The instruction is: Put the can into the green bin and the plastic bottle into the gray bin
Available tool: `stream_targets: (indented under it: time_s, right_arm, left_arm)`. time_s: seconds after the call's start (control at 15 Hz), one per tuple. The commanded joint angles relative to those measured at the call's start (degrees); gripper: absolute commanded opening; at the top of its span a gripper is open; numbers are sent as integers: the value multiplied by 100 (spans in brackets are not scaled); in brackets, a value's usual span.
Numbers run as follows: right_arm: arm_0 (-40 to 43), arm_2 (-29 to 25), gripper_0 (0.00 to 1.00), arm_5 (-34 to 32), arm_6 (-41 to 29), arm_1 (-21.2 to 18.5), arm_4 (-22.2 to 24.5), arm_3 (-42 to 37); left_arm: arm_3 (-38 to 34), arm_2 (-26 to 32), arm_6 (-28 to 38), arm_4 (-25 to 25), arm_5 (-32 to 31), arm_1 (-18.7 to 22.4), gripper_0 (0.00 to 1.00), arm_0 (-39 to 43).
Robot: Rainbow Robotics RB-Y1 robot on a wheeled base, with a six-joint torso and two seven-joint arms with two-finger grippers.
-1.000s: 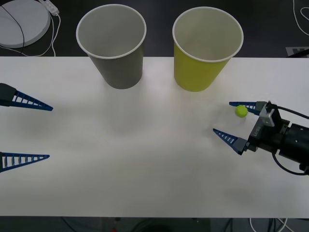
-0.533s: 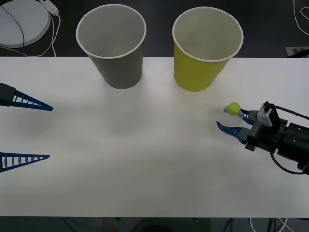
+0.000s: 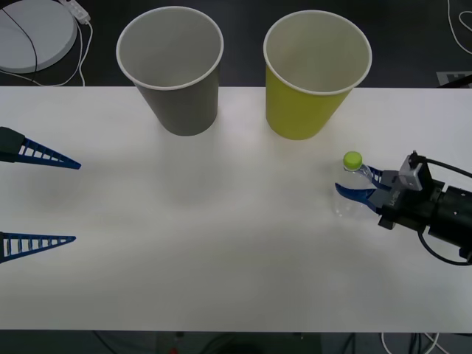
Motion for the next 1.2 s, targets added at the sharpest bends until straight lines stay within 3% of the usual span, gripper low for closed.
stream_targets:
  time_s: [0.07, 0.27, 0.73, 1.2]
  right_arm:
    - [34, -94, 0, -137, -74, -80, -155, -36]
    - [209, -234, 0, -199, -205, -265, -296, -299]
    - [1018, -920, 0, -199, -1673, -907, -313, -1635]
    - [1229, -1799, 0, -630, -2781, -1179, -331, -2215]
  left_arm:
    - [0, 0, 0, 0, 0, 0, 100, 0]
    - [0, 0, 0, 0, 0, 0, 100, 0]
    - [0, 0, 0, 0, 0, 0, 100, 0]
    - [0, 0, 0, 0, 0, 0, 100, 0]
